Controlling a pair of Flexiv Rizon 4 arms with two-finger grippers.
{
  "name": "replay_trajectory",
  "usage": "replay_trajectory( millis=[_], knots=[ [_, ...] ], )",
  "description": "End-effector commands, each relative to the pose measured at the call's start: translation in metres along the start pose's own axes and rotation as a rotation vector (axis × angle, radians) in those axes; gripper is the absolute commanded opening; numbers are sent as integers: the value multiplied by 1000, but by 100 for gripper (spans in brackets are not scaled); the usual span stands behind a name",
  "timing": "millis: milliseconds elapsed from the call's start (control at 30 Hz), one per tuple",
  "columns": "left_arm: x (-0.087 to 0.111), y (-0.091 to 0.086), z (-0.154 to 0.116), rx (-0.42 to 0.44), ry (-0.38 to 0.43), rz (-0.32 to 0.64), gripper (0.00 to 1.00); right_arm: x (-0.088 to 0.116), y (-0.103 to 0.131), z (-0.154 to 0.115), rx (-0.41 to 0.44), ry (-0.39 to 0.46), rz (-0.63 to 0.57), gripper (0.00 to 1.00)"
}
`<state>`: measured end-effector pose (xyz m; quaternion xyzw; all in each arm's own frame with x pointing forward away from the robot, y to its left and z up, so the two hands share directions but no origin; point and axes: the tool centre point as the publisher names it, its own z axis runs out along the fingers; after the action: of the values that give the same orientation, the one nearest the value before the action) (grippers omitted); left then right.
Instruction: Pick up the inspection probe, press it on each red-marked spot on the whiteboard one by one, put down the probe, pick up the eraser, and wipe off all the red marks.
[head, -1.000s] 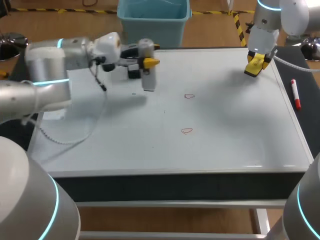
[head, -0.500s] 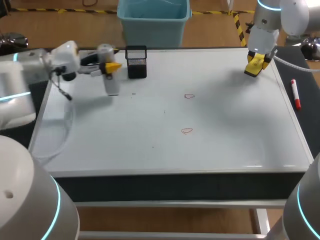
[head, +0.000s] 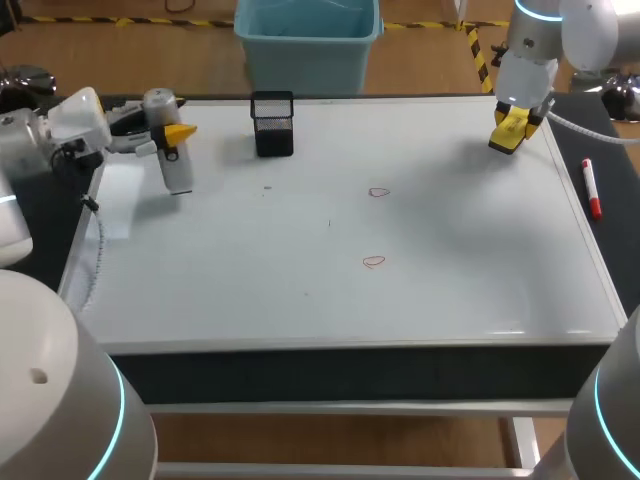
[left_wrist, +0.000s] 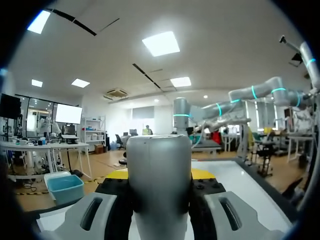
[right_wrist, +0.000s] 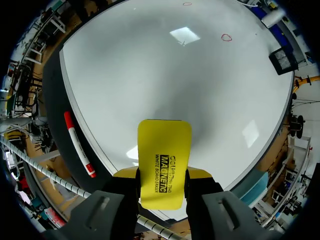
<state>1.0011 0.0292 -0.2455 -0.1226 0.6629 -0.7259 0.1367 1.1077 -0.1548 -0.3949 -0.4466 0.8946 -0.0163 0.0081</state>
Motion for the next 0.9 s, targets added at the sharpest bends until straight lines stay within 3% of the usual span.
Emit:
replay_trajectory(
  millis=[33, 700, 900],
  knots=[
    [-1, -5, -2, -18, -41, 4, 0, 0, -1, -1, -1, 5, -2, 0],
    [-7, -5, -5, -39, -52, -4, 0, 0, -1, -1, -1, 5, -2, 0],
    [-7, -5, -5, -39, -52, -4, 0, -9, 33, -3, 34, 22, -21, 0]
  ],
)
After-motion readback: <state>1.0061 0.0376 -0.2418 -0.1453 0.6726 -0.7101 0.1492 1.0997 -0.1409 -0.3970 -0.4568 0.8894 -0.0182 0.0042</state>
